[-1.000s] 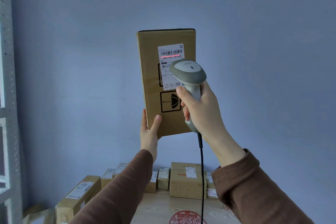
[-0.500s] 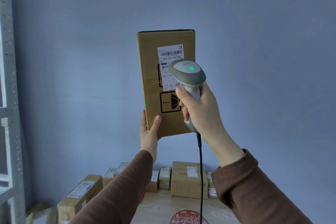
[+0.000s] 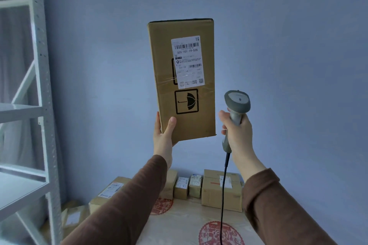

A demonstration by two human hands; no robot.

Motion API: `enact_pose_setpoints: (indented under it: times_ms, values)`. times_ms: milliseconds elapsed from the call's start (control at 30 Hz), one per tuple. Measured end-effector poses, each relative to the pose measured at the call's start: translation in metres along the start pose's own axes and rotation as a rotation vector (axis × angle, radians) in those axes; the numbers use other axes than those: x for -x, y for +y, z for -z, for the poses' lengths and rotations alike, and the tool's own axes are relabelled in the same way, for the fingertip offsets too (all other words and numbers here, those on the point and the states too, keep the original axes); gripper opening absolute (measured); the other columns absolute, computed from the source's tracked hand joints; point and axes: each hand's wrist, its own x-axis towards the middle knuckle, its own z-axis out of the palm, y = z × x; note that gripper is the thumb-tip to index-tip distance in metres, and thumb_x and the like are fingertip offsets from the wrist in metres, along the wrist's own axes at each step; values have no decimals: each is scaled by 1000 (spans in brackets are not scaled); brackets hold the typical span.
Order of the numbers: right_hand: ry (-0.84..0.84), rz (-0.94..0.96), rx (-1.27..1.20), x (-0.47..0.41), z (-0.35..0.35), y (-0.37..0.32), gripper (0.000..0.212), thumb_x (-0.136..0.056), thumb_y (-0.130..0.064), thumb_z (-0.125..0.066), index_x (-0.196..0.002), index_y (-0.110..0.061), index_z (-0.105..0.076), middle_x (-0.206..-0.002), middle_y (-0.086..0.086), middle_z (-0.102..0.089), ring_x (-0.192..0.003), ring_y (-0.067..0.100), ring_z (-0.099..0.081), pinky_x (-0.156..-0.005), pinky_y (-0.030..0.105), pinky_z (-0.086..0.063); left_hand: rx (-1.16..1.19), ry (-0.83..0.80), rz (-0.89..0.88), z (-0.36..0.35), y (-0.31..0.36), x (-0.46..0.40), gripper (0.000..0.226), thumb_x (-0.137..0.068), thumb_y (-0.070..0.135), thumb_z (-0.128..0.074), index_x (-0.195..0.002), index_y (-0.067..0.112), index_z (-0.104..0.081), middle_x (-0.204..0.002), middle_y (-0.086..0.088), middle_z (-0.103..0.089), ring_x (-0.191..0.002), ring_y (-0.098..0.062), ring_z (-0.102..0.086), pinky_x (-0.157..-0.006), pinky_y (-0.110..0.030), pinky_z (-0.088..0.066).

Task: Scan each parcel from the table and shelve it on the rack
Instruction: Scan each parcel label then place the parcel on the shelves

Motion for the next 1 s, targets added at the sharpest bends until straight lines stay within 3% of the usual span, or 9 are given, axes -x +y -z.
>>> enact_pose_setpoints:
  times_ms: [67, 133, 267, 467, 633, 733, 800, 900, 1000]
  values:
    - [-66, -112, -42, 4, -10, 18, 11, -94, -29, -73, -95, -30, -62, -92, -5, -66, -89, 25, -67, -93, 49, -55, -15, 33, -5, 12, 8, 2, 111, -56, 82, -82, -153, 47, -40, -156, 6, -50, -134, -20, -58, -105, -51, -54]
    - [-136, -202, -99, 12, -25, 31, 11, -94, -29, -73, -100, -29, -64, -96, -5, -66, -105, 33, -65, -104, 50, -50, -28, 67, -9, 26, 18, 5, 115, -54, 83, -81, -154, 45, -39, -152, 6, -54, -130, -18, -61, -103, -48, -56]
    - [-210, -275, -194, 32, -64, 44, 19, -93, -26, -75, -109, -30, -66, -102, -10, -68, -96, 17, -62, -108, 48, -48, -69, 143, -25, 62, 42, 13, 107, -63, 78, -80, -155, 43, -38, -147, 5, -59, -123, -17, -65, -97, -43, -59]
    - [-299, -312, -274, 68, -148, 43, 35, -92, -21, -76, -124, -25, -63, -120, -7, -70, -114, 18, -65, -111, 46, -47, -158, 242, -71, 140, 95, 30, 94, -76, 69, -70, -158, 40, -33, -143, 4, -60, -122, -18, -64, -83, -31, -63]
    - [-412, -288, -309, 114, -239, 18, 26, -92, -18, -75, -110, -32, -63, -109, -12, -72, -108, 19, -66, -106, 41, -48, -256, 295, -116, 226, 165, 55, 92, -78, 72, -74, -156, 44, -34, -142, 9, -63, -121, -12, -66, -99, -39, -56]
    - [-452, -278, -387, 142, -296, -4, 25, -92, -13, -74, -110, -27, -64, -103, -10, -74, -98, 17, -66, -102, 40, -50, -371, 305, -90, 277, 222, 70, 82, -88, 68, -64, -159, 46, -28, -145, 13, -59, -124, -7, -59, -111, -46, -39]
    - [-479, -296, -445, 163, -337, -20, 27, -91, -13, -75, -114, -22, -64, -103, -9, -76, -102, 19, -68, -105, 41, -51, -432, 335, -78, 313, 259, 81, 84, -89, 69, -62, -160, 47, -24, -151, 13, -51, -135, -13, -50, -122, -52, -29]
    - [-528, -303, -520, 197, -395, -44, 26, -91, -12, -74, -113, -22, -63, -102, -11, -75, -107, 21, -70, -105, 40, -52, -458, 393, -78, 362, 308, 97, 83, -91, 67, -64, -160, 48, -22, -156, 13, -45, -144, -18, -41, -125, -56, -22]
    - [-582, -308, -596, 229, -444, -65, 21, -92, -8, -73, -103, -24, -64, -88, -18, -74, -98, 19, -68, -105, 44, -52, -510, 449, -105, 403, 349, 111, 82, -94, 65, -61, -162, 46, -19, -160, 14, -40, -147, -17, -37, -124, -54, -21]
